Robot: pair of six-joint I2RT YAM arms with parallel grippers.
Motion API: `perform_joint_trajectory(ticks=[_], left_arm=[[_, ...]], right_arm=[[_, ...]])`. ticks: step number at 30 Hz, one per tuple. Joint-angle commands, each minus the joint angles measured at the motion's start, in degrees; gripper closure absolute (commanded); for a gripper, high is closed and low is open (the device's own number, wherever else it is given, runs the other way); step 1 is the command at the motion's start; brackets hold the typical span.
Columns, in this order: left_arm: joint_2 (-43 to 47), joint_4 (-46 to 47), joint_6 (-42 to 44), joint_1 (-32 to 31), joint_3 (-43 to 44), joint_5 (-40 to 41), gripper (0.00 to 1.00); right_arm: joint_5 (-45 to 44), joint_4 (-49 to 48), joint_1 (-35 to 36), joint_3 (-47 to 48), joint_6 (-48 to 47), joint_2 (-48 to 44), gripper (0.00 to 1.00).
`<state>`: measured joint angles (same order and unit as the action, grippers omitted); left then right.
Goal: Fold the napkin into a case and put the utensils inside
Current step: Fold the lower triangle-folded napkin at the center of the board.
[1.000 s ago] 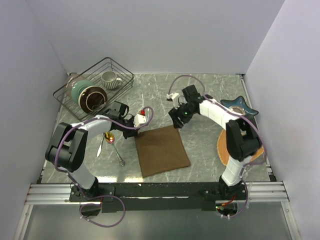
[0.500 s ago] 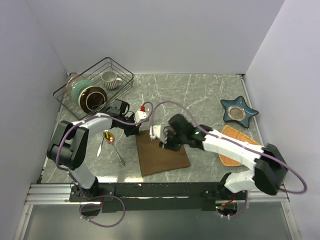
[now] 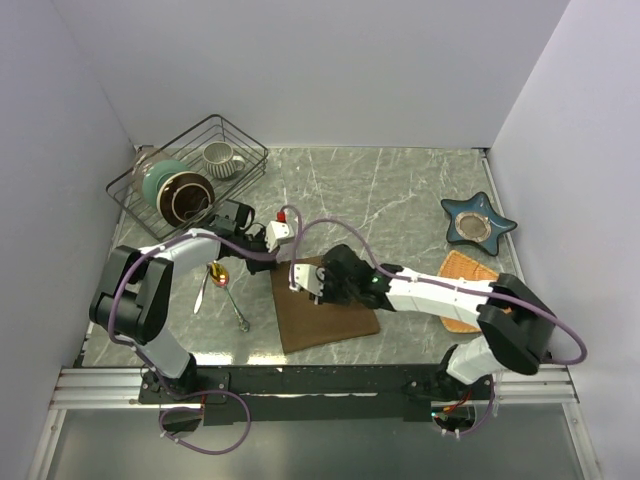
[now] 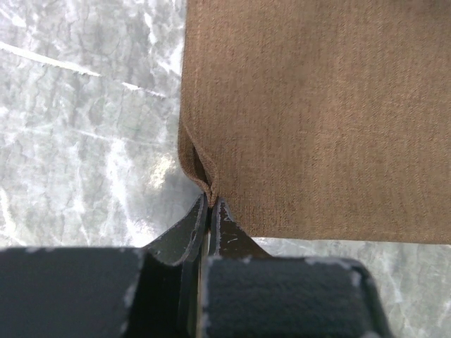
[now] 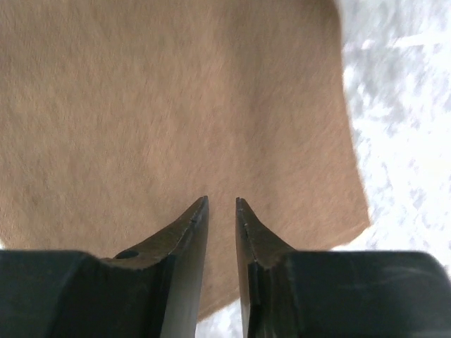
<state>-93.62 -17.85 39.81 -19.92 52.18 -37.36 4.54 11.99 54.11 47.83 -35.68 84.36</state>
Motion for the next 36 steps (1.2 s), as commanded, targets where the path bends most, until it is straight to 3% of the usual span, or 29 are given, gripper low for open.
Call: perform_joint_trajectory(ticks=[1, 2, 5, 8, 12, 14, 18, 24, 36], left_arm=[[0.6, 0.7, 1.8, -0.5, 1.2, -3.3, 0.99], [0.3, 0.3, 1.9, -0.4, 1.5, -3.7, 0.99], [-0.2, 0.0, 2.0, -0.2, 2.0, -3.9, 0.99], [-0.2, 0.5, 1.5, -0.2, 2.1, -4.1, 0.99], [-0.4, 1.3, 0.8, -0.2, 2.3, -4.2, 0.99], [0.4, 2.3, 1.1, -0.2, 1.9, -4.2, 0.99], [2.1, 3.8, 1.9, -0.2, 0.1, -3.9, 0.99], [5.8, 5.4, 5.6, -0.5, -3.2, -3.9, 0.99], [15.9, 3.1, 16.3, -5.4, -9.7, -3.1, 0.99]], right_arm=[[-0.1, -0.7, -1.2, -4.8, 0.1, -9.5, 0.62], [0.0, -0.5, -1.3, -5.5, 0.2, -10.7, 0.54], [2.7, 2.6, -3.8, -5.3, 3.2, -14.2, 0.49], [8.5, 7.7, -9.2, -1.4, 10.3, -14.2, 0.49], [20.3, 18.0, -14.5, 5.5, 27.5, -8.4, 0.53], [27.6, 19.2, -16.9, 6.8, 32.7, -4.4, 0.56], [33.5, 14.8, -19.6, 4.6, 43.0, -2.4, 0.55], [36.1, 13.2, -20.8, 5.3, 44.8, 5.1, 0.52], [32.5, 9.7, -21.0, 6.4, 48.0, 14.0, 0.51]])
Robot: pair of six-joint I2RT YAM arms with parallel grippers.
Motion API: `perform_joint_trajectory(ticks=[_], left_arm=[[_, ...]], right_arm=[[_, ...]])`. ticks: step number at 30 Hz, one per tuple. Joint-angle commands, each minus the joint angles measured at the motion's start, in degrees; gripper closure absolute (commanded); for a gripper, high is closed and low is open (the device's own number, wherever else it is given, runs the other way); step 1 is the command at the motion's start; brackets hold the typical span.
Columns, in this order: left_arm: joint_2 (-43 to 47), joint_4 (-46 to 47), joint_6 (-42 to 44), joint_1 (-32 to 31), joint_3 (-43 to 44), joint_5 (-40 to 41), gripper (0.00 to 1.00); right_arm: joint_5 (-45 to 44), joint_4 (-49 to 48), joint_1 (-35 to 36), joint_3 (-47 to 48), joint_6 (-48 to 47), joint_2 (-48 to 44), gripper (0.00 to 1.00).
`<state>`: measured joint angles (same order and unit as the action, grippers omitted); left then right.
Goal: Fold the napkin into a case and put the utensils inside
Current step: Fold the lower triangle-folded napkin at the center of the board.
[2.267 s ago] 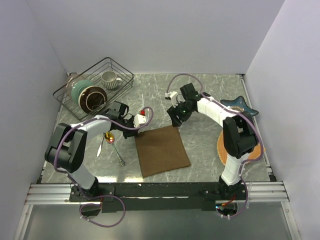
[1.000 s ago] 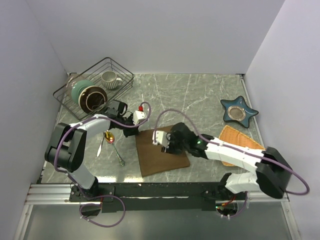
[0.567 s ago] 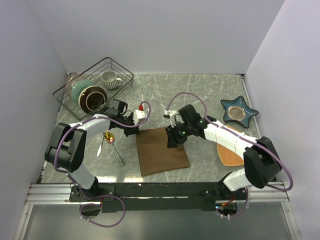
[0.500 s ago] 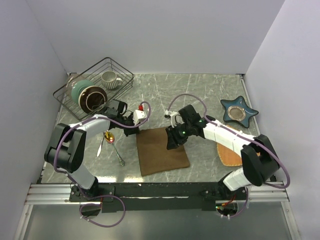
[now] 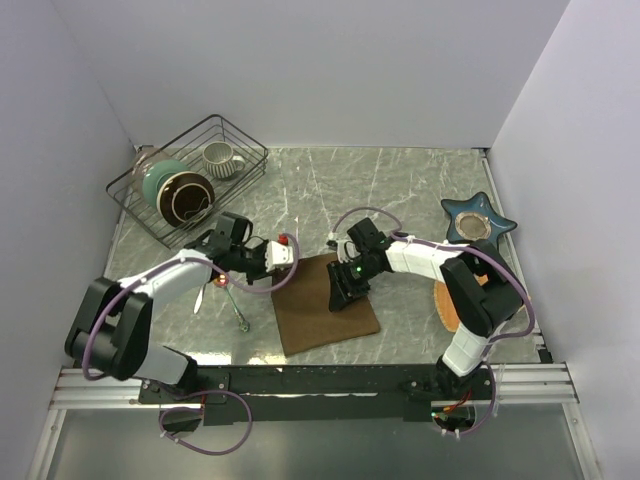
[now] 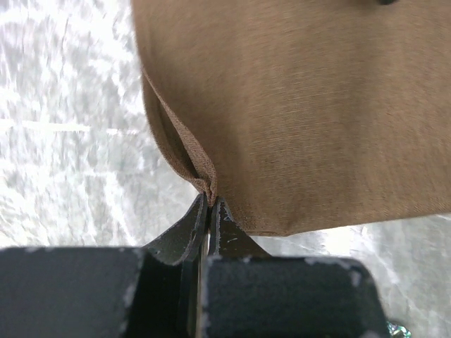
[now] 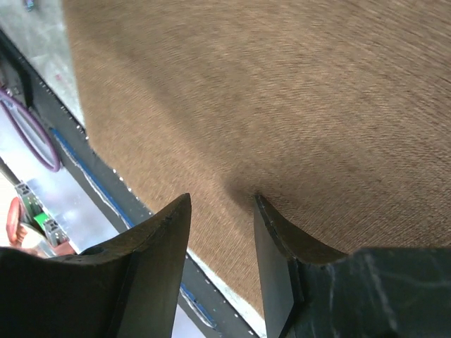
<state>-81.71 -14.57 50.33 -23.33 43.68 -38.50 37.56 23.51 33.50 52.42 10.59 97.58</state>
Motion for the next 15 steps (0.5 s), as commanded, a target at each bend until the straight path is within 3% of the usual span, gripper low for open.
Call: perform_joint_trajectory(ticks=[1, 15], left_arm=[[4.5, -1.1, 6.5, -2.4, -1.5, -2.0, 0.99], [7.8, -8.3, 19.3, -9.7, -7.3, 1.1, 0.99]], right_arm=[[-0.9, -1.9, -0.4, 1.7, 1.9, 0.9, 0.50], [-4.2, -1.4, -0.4, 0.6, 2.1, -2.8, 0.49]])
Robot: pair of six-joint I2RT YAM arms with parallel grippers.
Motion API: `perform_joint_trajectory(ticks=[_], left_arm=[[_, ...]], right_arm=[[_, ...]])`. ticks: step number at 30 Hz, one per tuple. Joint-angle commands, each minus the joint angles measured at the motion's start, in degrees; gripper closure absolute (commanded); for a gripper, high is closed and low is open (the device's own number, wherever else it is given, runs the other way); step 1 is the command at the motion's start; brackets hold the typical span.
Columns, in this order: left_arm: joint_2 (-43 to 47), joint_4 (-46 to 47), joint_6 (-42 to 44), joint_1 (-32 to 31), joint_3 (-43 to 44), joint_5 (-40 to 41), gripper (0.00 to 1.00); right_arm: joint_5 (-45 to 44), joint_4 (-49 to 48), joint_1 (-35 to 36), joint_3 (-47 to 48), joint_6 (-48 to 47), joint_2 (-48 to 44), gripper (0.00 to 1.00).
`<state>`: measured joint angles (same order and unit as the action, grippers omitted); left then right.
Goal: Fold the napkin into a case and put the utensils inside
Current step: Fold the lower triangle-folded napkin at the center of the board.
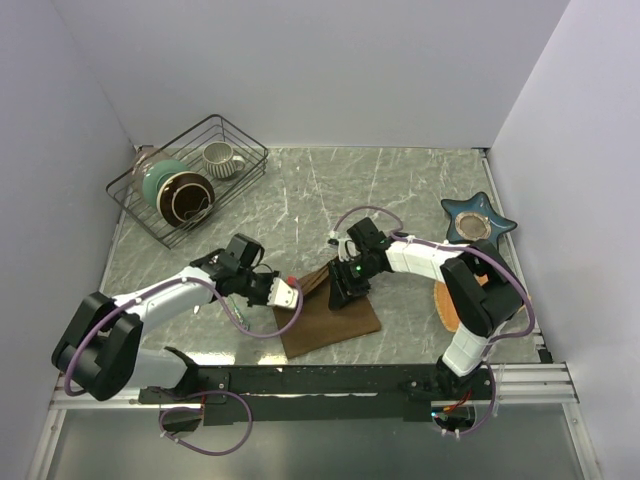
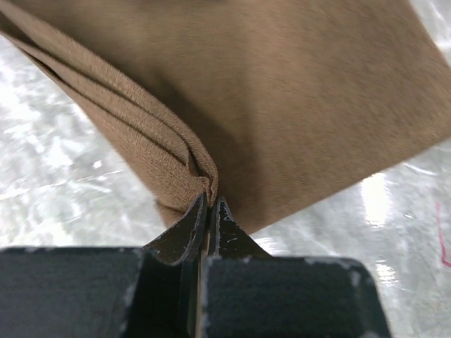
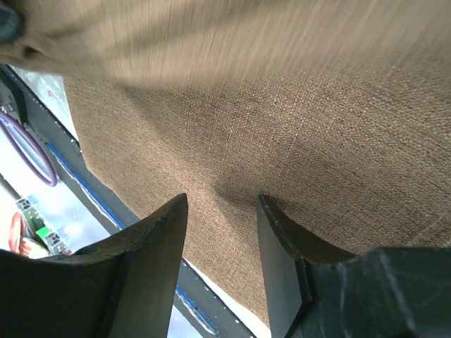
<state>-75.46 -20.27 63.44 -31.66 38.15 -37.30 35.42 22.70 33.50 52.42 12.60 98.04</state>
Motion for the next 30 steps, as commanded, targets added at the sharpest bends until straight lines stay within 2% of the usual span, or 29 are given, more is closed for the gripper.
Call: perform_joint_trajectory(ticks=[1, 10, 15, 19, 21, 24, 30], left_arm=[[1.5, -2.8, 6.7, -1.7, -2.0, 0.3, 0.99], [-1.4, -2.4, 6.1, -3.7, -2.2, 3.4, 0.99], [-2.1, -2.6, 3.0, -3.8, -0.1, 3.0, 0.99], [-0.8, -2.7, 2.9, -3.8, 0.4, 2.2, 0.99], [-0.4, -3.2, 2.7, -3.8, 0.5, 2.1, 0.99], [-0.7, -4.2, 2.7, -3.8, 1.2, 2.2, 0.99], [-0.4, -3.8, 2.9, -3.8, 0.9, 1.3, 0.99]], right_arm=[[-2.0, -0.2, -0.3, 0.7, 0.0, -3.7, 0.49], [-1.9, 8.9, -2.5, 4.8, -5.6, -11.4, 0.55], [-2.9, 12.0, -3.0, 5.9, -7.3, -11.2, 0.63], [-1.4, 11.0, -5.5, 3.7, -4.0, -11.1, 0.64], [0.7, 11.9, -8.0, 3.3, -3.2, -10.1, 0.69], [1.9, 14.1, -10.7, 3.1, -2.0, -9.5, 0.67], [-1.0, 11.6, -11.2, 0.0, 8.7, -7.9, 0.71]])
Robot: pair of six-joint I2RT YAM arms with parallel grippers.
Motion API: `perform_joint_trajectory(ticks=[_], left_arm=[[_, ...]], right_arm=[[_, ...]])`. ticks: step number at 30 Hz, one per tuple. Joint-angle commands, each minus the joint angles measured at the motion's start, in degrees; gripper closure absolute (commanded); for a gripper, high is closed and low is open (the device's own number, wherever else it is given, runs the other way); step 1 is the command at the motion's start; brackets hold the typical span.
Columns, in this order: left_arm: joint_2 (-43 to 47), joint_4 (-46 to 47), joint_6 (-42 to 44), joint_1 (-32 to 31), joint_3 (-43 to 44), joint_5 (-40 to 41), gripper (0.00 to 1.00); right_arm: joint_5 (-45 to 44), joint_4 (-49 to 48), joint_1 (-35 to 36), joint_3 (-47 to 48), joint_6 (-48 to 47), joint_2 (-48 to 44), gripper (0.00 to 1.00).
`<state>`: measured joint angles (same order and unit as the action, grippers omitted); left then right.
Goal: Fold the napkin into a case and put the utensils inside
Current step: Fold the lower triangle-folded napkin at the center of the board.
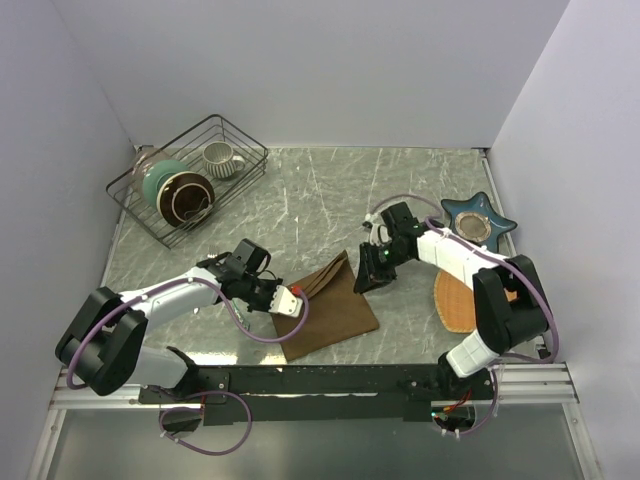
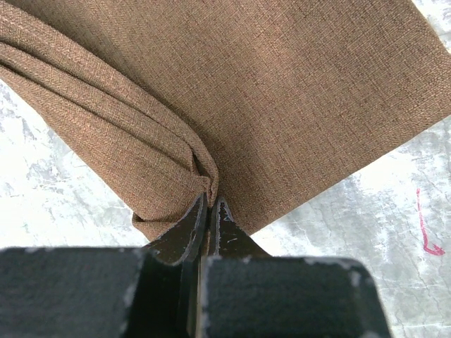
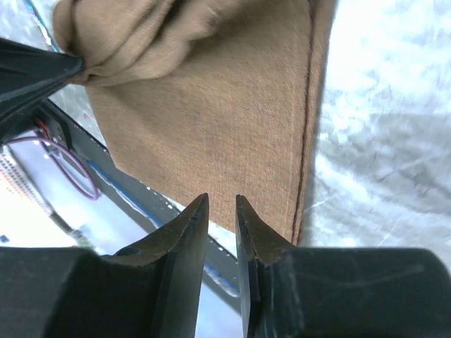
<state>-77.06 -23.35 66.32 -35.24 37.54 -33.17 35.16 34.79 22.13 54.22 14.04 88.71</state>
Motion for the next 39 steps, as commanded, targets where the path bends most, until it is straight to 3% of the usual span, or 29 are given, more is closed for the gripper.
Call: perform_joint_trajectory(ticks=[1, 16, 24, 32, 39], left_arm=[[1.1, -0.7, 0.0, -0.3, 1.6, -2.8, 0.99], [6.1, -2.6, 1.3, -3.6, 0.8, -4.9, 0.99], [7.0, -6.7, 7.6, -6.1, -2.1, -5.1, 0.99], [7.5, -6.4, 7.6, -10.1, -4.1, -4.3, 0.99], [5.4, -5.2, 2.6, -13.9, -2.9, -3.7, 0.99]], right_arm=[[-0.1, -1.2, 0.3, -1.8, 8.4, 2.0, 0.71], [-5.8, -0.3, -0.1, 1.5, 11.4, 19.0, 0.75], [-7.4, -1.1, -0.3, 0.7, 12.4, 18.3, 0.76], [-8.8, -1.3, -0.3, 0.5, 12.6, 18.6, 0.76], [-9.4, -1.5, -0.2, 0.3, 13.1, 18.7, 0.76]])
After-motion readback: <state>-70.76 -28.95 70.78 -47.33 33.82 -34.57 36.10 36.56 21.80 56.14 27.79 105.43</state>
